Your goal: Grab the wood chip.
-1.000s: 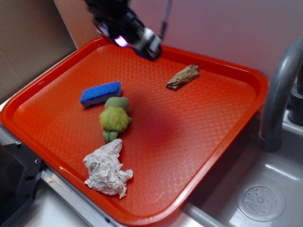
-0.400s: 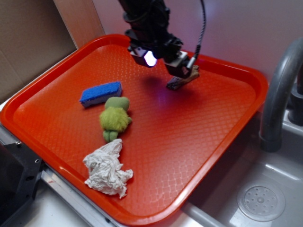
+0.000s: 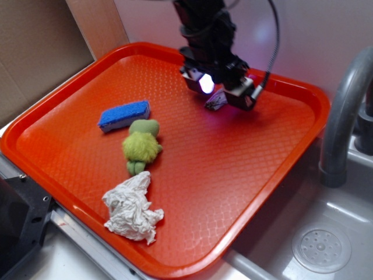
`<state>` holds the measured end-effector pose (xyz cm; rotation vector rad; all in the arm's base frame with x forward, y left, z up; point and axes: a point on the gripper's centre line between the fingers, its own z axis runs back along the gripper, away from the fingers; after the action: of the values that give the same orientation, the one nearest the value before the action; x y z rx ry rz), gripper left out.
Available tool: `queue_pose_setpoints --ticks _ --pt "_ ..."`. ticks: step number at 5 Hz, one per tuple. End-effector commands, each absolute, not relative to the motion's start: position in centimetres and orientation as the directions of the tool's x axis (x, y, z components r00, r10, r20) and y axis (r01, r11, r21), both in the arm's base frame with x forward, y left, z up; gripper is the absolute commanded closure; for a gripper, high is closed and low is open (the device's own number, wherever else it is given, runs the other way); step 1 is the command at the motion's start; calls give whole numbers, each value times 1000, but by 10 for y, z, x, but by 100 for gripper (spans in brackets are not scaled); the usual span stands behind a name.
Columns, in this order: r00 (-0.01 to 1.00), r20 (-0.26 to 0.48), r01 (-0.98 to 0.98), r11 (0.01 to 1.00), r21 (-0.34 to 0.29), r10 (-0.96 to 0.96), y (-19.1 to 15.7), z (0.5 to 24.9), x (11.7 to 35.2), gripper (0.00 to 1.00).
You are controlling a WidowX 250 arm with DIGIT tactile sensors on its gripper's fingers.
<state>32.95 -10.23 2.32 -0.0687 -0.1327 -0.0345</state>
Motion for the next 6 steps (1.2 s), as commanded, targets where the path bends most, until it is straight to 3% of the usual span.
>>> queue_pose_setpoints --ticks 1,3,4,5,6 --pt "983 180 41 994 -102 -22 -101 40 339 100" --pt "984 175 55 993 -104 -36 -99 40 335 100" --pt "980 174 109 993 -54 -98 -98 47 327 100" --pt "974 200 113 993 -23 -107 -82 97 303 100" --pt "971 234 62 996 -67 -45 -55 146 281 100"
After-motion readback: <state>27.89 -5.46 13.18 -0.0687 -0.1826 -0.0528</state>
